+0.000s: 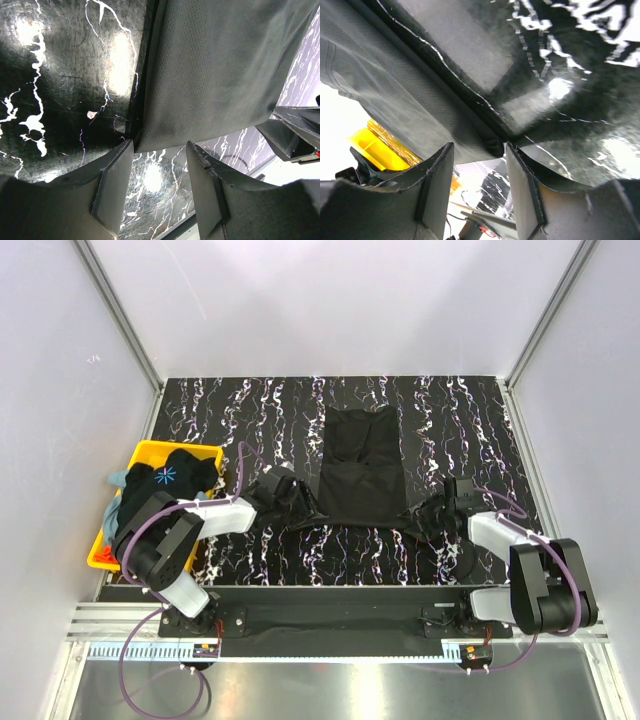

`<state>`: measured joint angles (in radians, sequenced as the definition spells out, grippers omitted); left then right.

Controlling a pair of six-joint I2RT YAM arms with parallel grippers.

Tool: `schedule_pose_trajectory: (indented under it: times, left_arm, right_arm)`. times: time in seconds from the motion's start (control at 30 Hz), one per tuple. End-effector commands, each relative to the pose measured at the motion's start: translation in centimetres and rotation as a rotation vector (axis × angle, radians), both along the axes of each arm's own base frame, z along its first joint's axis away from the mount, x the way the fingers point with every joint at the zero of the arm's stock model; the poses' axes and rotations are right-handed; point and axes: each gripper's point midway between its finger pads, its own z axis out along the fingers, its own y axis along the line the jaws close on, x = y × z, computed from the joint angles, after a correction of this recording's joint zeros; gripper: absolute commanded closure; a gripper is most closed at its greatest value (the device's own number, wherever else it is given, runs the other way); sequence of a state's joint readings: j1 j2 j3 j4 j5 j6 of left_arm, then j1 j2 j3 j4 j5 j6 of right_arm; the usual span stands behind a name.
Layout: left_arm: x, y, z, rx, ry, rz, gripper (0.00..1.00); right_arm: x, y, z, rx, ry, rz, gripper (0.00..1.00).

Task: Fold and stack the t-shirts
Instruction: Fold the tshirt

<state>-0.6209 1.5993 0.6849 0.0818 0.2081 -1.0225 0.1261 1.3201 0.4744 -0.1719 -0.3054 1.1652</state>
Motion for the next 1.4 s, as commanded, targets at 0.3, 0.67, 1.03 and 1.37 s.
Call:
schedule_pose_trajectory:
  times: [0.3, 0.67, 1.03, 1.37]
  left_arm:
    - [-0.1, 1.1, -1.6, 0.114, 0.010, 0.032, 0.46]
    - [-0.7, 1.4, -1.5, 0.167, 0.009, 0.027, 0.51]
    - [-0.8, 2.4, -1.4, 0.242, -0.019, 0.049, 0.53]
    - [-1.7, 1.9, -2.6, 0.247, 0.024, 0.049, 0.55]
  right_arm:
    - [0.5, -1.3, -0.7, -0.085, -0.027, -0.034, 0.86]
    - [0.5, -1.1, -0.5, -0.065, -0.048, -0.036, 1.00]
    - [0.7, -0.9, 0.1, -0.057, -0.068, -0.031, 1.00]
    - [0.7, -0.8, 0.3, -0.052, -0.075, -0.027, 1.00]
